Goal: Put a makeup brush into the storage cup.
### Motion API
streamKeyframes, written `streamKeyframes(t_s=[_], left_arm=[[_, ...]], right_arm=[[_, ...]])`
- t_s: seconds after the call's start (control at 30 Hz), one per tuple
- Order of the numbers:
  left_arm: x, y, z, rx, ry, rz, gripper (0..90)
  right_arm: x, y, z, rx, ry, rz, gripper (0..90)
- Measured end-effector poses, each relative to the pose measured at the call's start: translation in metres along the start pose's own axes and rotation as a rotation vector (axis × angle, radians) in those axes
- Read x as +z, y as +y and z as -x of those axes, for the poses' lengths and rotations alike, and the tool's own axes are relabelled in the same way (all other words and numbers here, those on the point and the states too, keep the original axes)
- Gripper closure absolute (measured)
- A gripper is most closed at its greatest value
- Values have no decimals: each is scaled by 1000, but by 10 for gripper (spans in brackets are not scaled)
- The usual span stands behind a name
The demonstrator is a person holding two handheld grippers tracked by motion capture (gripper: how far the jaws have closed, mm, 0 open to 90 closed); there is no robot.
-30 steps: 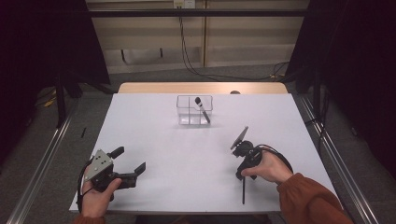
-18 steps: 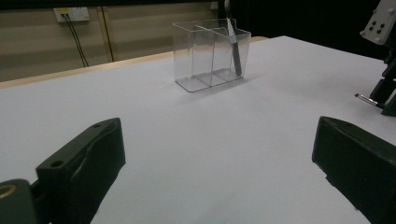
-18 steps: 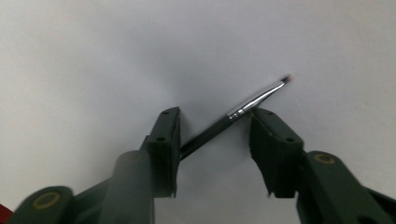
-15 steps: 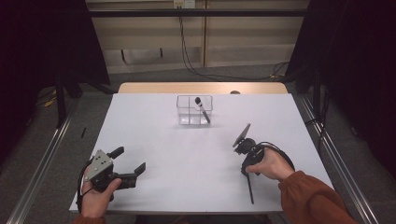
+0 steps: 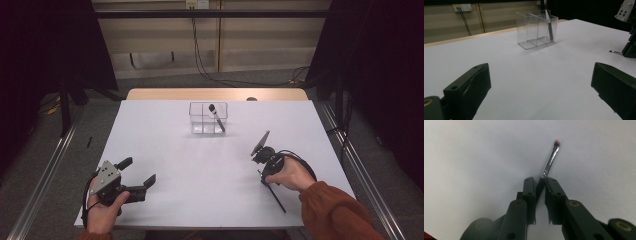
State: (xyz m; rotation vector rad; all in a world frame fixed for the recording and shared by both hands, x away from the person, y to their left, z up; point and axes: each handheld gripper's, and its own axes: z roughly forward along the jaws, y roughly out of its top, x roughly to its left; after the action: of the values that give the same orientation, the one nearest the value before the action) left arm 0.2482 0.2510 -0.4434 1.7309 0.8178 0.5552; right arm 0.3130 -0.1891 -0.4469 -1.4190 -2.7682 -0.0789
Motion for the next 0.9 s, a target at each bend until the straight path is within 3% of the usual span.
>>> streamKeyframes(t_s=[0.3,0.57,0.9], left_arm=[[0,0,0,1,4,-5,26],[1,0,0,0,2,-9,26],[2,-1,-2,-5,2,-12,25]], right_arm=[[0,-2,2,-3,-1,15,866],[-1,-7,2,-10,-3,52,867],[-3,-15,10,16,66,109,867]])
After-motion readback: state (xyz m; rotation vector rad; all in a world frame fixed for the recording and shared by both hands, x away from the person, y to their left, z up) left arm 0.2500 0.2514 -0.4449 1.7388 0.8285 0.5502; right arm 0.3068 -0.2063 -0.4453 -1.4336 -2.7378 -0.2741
